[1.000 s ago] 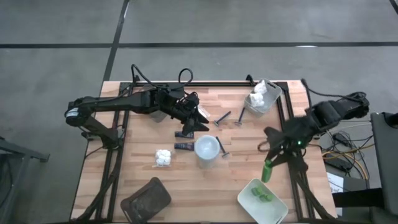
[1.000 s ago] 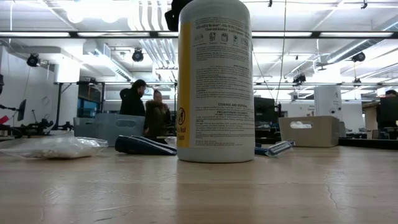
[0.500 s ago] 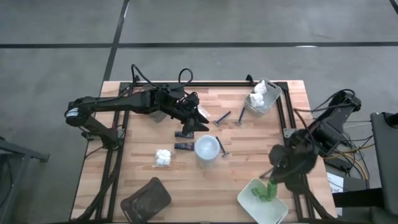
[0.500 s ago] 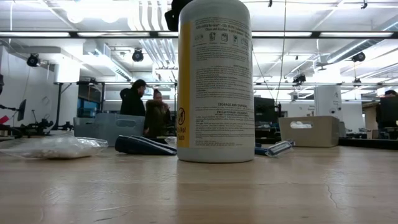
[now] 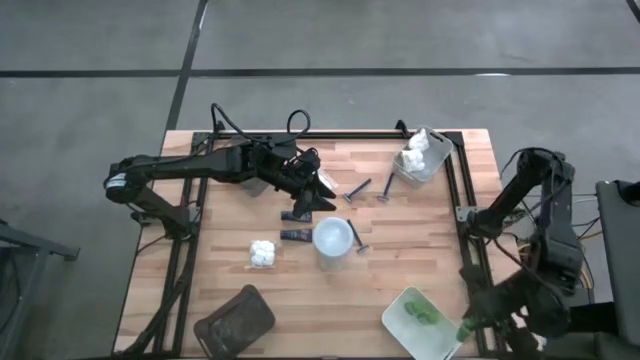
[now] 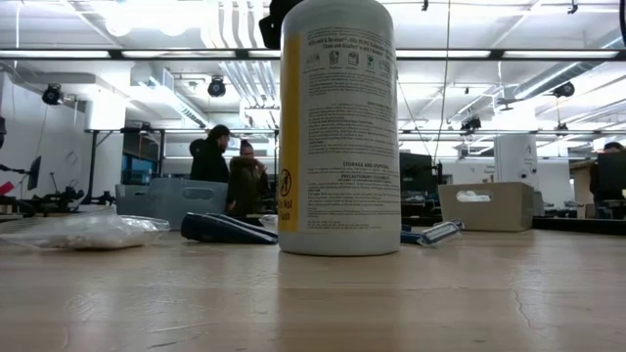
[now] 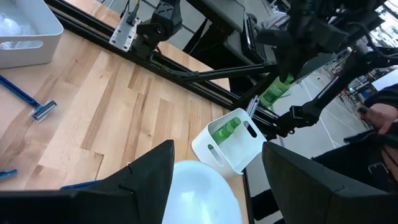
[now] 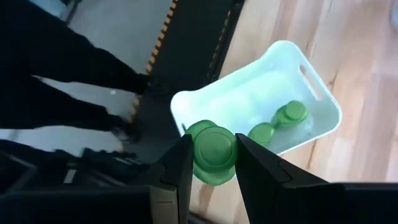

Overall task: Pick & Place Travel size toiletries
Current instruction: Put the green shampoo into the white bin

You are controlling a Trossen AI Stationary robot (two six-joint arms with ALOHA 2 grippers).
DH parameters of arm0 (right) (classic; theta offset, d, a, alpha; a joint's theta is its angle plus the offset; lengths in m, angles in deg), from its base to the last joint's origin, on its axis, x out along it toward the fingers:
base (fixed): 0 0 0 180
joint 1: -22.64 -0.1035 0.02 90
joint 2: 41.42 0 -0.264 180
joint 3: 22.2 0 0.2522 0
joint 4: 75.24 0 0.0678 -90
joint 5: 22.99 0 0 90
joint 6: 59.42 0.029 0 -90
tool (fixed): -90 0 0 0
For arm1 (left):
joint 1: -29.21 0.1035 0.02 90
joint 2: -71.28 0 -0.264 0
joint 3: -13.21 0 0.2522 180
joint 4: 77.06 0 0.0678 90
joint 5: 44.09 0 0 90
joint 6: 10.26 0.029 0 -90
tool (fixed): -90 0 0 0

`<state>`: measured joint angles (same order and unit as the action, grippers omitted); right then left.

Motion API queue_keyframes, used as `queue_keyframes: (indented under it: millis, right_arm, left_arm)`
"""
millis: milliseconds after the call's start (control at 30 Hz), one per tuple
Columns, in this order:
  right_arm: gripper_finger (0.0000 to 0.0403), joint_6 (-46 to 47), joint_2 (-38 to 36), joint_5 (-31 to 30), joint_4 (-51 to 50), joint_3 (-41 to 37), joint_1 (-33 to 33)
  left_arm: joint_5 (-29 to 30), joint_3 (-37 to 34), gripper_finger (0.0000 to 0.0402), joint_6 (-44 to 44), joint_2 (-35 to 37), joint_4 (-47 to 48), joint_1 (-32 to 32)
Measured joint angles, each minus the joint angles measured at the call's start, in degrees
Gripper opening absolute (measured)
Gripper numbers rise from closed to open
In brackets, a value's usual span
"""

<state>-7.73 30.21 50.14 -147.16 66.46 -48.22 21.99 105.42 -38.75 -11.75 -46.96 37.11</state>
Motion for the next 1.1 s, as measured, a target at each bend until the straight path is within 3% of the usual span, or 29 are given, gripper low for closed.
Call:
queue_keyframes:
  millis: [133, 633, 900, 1100]
  right_arm:
    - [0.0093, -3.0, 2.1, -5.4, 0.1, 0.0, -2.2]
    - [0.01, -5.7, 11.1, -11.8, 0.4, -0.1, -5.8]
    - [0.0096, -2.2, 14.1, -11.9, 1.2, -0.7, -6.7]
    - [0.0103, 1.8, 16.1, -11.9, 6.8, -5.7, -7.6]
  left_arm:
    - [0.0, 0.0, 0.0248, 0.0, 0.0, 0.0, 0.0]
    - [0.0, 0.0, 0.0248, 0.0, 0.0, 0.0, 0.0]
    - [0.0, 0.0, 0.0248, 0.0, 0.0, 0.0, 0.0]
    - [0.0, 0.0, 0.0248, 0.0, 0.0, 0.0, 0.0]
